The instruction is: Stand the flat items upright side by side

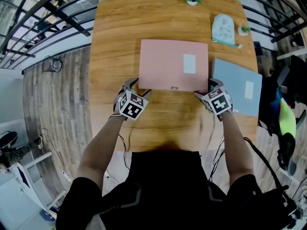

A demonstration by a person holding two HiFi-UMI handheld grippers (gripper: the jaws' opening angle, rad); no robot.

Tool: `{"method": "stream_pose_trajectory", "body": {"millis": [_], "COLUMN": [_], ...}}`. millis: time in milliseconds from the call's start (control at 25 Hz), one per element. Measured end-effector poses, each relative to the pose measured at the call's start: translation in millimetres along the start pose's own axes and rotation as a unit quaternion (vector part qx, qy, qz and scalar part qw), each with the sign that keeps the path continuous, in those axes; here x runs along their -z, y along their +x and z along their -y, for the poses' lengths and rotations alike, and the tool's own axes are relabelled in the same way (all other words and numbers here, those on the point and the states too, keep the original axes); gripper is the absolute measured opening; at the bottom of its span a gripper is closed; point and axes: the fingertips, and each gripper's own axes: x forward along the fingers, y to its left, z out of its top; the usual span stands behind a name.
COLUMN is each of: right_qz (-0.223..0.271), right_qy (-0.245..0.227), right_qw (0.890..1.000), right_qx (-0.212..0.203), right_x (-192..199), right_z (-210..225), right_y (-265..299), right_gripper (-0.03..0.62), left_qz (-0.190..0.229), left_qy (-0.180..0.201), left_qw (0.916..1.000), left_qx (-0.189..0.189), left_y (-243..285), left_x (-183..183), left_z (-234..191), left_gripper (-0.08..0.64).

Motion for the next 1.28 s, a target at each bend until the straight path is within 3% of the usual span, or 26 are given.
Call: {"method": "stream_pose_trajectory", "body": {"millis": [760, 1280], "right_qz": [-0.031, 0.027], "right_qy": [0.013, -0.001], "right_qw": [0.999, 0.999], "right_qx": [-0.008, 0.019], "right_x": [0.6, -32.8], "right_z": [-3.0, -10.0], "right_y": [11.0, -32.3], "right_gripper": [0.385, 0.377], "left_qz": [0.003, 0.008], "left_qy": [-0.024, -0.03], "left_qw": [0.9997, 0.9995], "left_qx": [0.0, 0.003], "left_y": [-2.1, -2.3], "left_x": [2.4, 7.7], "left_z": [-5.3, -8.3], "left_gripper": [0.319, 0.316]}}
